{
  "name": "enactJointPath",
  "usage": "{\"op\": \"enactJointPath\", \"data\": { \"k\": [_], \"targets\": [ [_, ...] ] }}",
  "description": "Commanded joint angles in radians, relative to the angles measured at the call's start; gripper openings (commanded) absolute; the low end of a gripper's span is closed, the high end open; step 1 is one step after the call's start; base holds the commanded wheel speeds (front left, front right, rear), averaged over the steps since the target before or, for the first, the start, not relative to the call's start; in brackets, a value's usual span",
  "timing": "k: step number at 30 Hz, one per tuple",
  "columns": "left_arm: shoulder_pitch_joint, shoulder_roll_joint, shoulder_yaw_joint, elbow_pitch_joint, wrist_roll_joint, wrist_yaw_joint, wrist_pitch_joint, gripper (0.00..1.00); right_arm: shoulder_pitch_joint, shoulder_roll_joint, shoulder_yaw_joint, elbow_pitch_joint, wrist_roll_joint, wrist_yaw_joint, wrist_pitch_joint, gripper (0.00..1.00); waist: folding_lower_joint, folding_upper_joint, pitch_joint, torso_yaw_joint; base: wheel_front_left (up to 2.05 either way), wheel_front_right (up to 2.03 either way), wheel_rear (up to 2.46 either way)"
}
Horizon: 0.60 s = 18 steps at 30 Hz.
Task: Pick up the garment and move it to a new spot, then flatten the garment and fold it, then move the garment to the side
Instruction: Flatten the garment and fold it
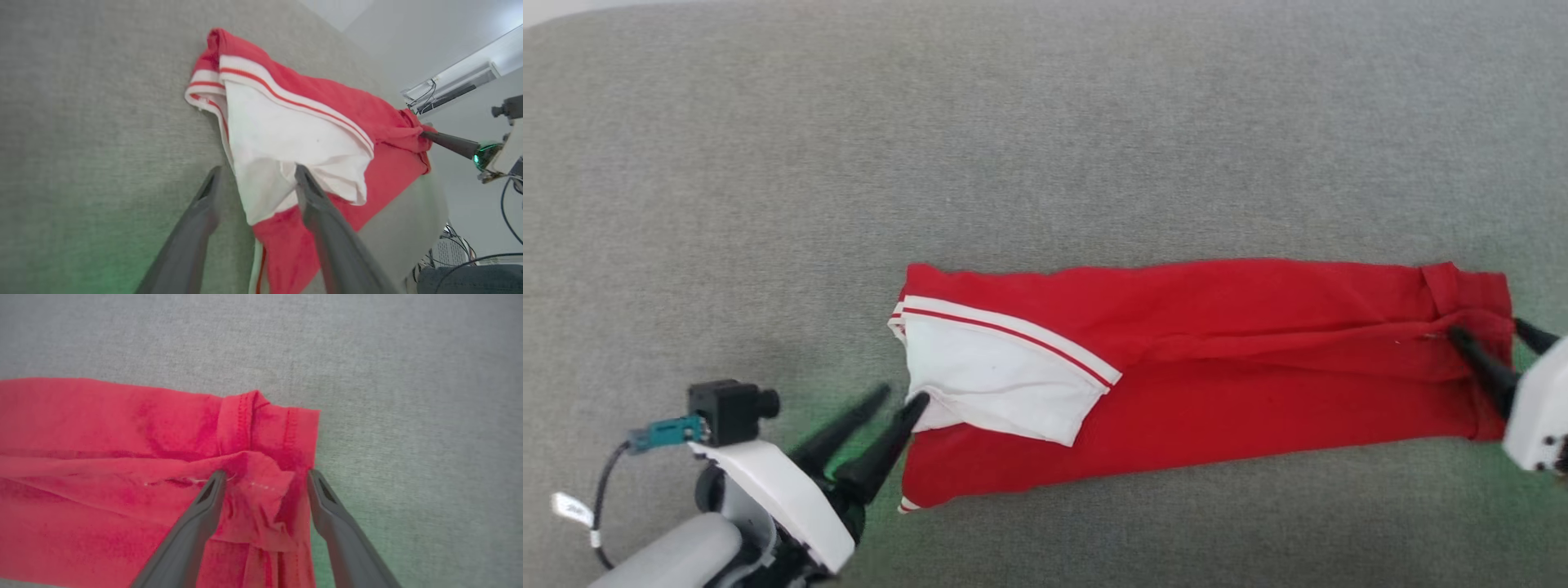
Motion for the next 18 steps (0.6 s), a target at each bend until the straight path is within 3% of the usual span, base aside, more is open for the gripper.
{"op": "enactJointPath", "data": {
  "k": [1, 7, 18],
  "targets": [
    [0.008, -0.005, 0.025, 0.003, 0.026, 0.001, -0.006, 1.0, 0.011, -0.003, -0.013, -0.002, 0.006, -0.001, 0.005, 1.0, 0.0, -0.0001, -0.006, 0.01, 0.0, 0.0, 0.0],
    [0.131, -0.126, 0.283, 0.017, 0.177, 0.001, -0.006, 1.0, 0.031, 0.008, -0.108, 0.055, 0.017, -0.001, 0.051, 1.0, 0.0, -0.0001, -0.024, 0.055, 0.0, 0.0, 0.0],
    [0.294, -0.38, 0.645, 0.052, 0.686, -0.001, -0.006, 1.0, 0.03, 0.028, -0.081, 0.202, 0.049, -0.001, 0.131, 1.0, 0.0, -0.0001, -0.047, 0.121, 0.0, 0.0, 0.0]
  ]
}}
